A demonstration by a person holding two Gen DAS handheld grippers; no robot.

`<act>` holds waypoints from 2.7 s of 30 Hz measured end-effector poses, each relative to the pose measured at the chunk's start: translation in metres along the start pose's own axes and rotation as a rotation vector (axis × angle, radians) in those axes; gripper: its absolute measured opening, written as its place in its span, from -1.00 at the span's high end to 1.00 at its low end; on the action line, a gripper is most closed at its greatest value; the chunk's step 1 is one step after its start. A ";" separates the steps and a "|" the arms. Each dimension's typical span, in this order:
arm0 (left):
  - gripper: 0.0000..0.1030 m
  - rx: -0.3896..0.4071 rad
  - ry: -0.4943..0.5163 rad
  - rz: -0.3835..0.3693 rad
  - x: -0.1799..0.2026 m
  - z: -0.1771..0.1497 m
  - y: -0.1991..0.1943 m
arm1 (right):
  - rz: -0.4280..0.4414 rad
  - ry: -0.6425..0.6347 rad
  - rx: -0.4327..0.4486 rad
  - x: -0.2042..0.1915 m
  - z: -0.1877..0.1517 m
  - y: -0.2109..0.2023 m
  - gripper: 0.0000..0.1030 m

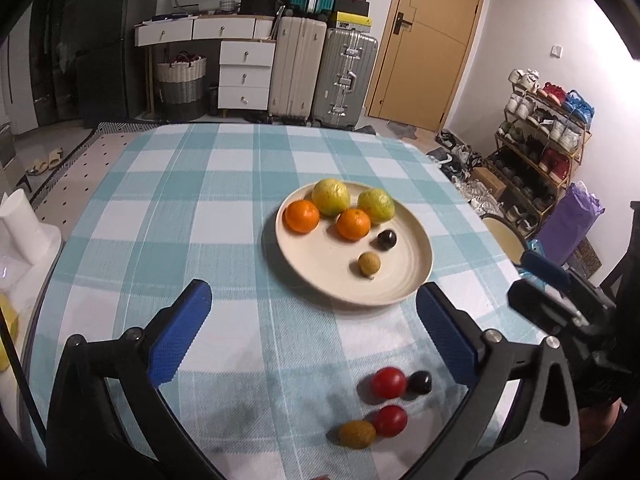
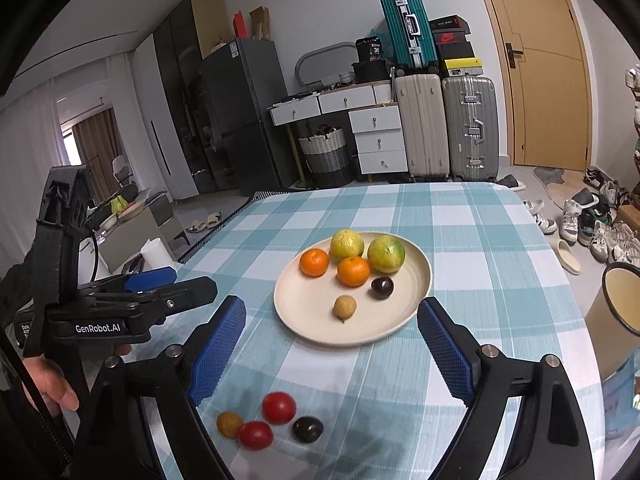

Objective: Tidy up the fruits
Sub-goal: 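Withdraw both tools back toward the fruits on the cloth, then grasp the larger brown fruit with the left tool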

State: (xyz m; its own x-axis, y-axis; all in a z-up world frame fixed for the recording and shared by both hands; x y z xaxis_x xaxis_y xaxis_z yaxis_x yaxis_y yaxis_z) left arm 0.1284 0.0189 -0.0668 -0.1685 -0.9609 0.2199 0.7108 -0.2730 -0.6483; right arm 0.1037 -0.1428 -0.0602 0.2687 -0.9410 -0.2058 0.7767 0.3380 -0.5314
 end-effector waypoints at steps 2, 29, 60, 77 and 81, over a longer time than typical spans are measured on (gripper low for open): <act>-0.98 -0.009 0.003 0.010 -0.002 -0.007 -0.001 | 0.001 0.005 -0.004 0.000 -0.002 -0.002 -0.74; -0.98 -0.232 0.012 -0.050 0.005 -0.112 0.030 | 0.005 0.015 -0.073 -0.003 -0.040 -0.011 -0.77; 0.51 -0.273 0.009 -0.279 0.015 -0.126 0.031 | 0.009 0.061 -0.129 0.006 -0.058 -0.002 -0.77; 0.51 -0.239 -0.054 -0.250 -0.010 -0.112 0.022 | 0.046 0.052 -0.201 -0.002 -0.082 0.013 -0.77; 0.51 -0.233 -0.062 -0.248 -0.015 -0.110 0.020 | 0.048 0.051 -0.227 -0.003 -0.092 0.020 -0.77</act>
State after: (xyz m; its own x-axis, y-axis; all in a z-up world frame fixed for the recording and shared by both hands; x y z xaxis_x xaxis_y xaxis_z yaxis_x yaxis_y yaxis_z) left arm 0.0700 0.0224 -0.1631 -0.2700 -0.8610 0.4311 0.4772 -0.5085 -0.7167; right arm 0.0661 -0.1315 -0.1458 0.2688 -0.9235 -0.2736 0.6139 0.3831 -0.6902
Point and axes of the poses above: each gripper's, at about its wrist camera, not at the fingertips, and y roughly the way its jaws point, x to its right, z to its top, the point moved 8 cm from there along y, roughly the way its jaws point, and after that the axes turned 3 degrees about -z, right-handed, at the moved point
